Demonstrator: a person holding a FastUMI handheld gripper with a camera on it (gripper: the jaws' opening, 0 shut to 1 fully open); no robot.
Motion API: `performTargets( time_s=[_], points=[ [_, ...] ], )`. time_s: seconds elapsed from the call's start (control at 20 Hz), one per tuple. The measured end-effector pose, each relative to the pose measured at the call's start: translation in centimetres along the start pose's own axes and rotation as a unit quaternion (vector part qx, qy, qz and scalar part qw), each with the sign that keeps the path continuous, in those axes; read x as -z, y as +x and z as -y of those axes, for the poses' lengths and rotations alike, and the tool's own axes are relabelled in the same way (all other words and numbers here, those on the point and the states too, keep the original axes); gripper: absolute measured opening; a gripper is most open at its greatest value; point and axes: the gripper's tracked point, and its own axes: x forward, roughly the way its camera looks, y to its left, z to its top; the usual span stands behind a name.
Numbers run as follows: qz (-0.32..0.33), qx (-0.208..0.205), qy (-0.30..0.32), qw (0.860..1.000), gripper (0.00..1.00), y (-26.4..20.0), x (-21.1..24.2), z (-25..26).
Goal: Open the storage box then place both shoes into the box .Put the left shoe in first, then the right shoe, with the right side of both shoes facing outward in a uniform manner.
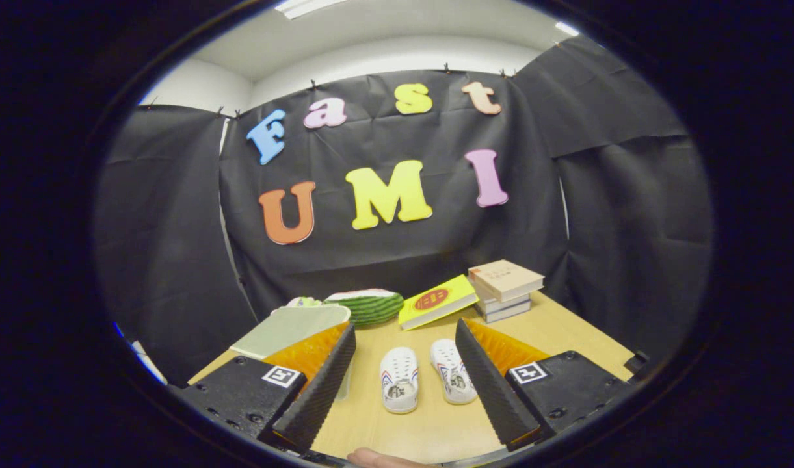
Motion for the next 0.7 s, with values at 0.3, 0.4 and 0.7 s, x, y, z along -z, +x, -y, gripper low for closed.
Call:
performTargets(
  time_s=[0.3, 0.4, 0.7],
  points=[
    [-0.15, -0.083, 0.044, 0.984, 1.0, 10.7, 4.1, -3.2],
    [-0.201, -0.087, 0.063, 0.974, 1.0, 13.8, 6.0, -3.5],
    [-0.315, -0.178, 0.141, 0.922, 0.98, 20.4, 9.4, -7.7]
  ],
)
